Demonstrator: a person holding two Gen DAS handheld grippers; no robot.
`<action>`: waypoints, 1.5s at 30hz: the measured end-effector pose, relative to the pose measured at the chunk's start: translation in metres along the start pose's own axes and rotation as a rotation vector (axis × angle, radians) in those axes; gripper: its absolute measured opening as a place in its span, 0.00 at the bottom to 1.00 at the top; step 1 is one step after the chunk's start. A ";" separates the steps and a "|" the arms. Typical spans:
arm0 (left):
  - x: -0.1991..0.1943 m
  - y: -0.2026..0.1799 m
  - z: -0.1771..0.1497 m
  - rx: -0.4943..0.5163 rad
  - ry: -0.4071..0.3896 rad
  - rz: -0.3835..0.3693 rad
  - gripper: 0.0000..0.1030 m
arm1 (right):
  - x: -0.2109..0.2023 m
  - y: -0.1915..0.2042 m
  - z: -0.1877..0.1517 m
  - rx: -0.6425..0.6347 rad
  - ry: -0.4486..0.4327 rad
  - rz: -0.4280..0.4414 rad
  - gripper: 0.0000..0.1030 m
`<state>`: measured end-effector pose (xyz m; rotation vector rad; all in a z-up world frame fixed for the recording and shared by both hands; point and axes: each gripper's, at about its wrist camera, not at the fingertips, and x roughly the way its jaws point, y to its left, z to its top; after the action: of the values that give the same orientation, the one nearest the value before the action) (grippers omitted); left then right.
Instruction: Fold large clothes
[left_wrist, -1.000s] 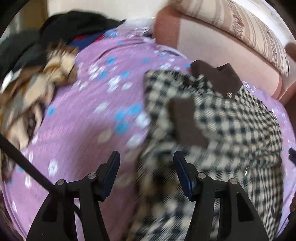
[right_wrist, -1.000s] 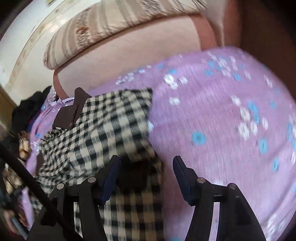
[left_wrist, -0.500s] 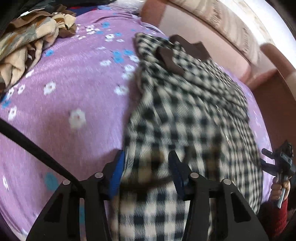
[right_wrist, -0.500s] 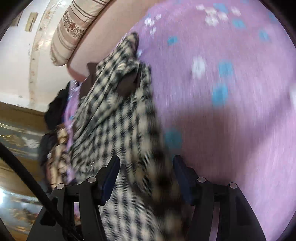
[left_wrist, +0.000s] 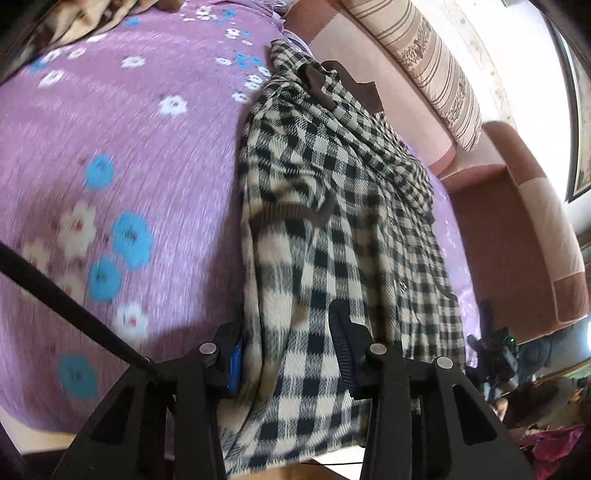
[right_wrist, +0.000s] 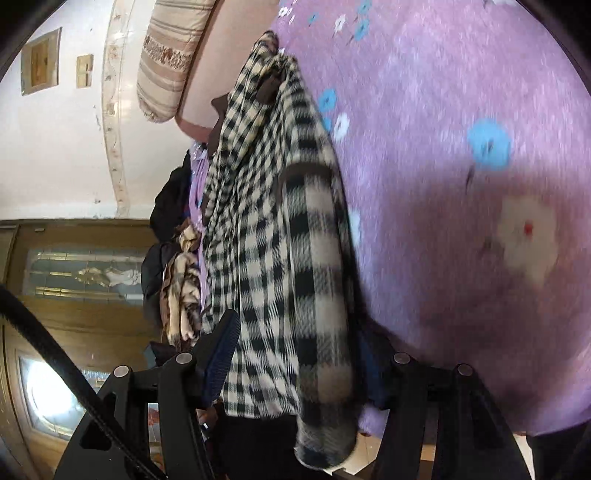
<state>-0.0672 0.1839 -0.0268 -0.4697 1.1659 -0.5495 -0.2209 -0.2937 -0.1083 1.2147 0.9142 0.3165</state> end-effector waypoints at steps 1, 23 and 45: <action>-0.002 0.000 -0.004 -0.008 -0.005 0.000 0.37 | 0.002 0.003 -0.004 -0.019 0.010 -0.009 0.62; -0.051 -0.039 -0.054 0.092 -0.132 0.238 0.04 | -0.018 0.039 -0.034 -0.228 -0.068 -0.186 0.09; -0.065 -0.070 -0.002 0.125 -0.127 0.096 0.04 | -0.026 0.114 0.005 -0.397 -0.060 -0.177 0.09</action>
<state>-0.0996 0.1706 0.0622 -0.3351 1.0213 -0.4988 -0.2047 -0.2735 0.0064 0.7692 0.8515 0.3007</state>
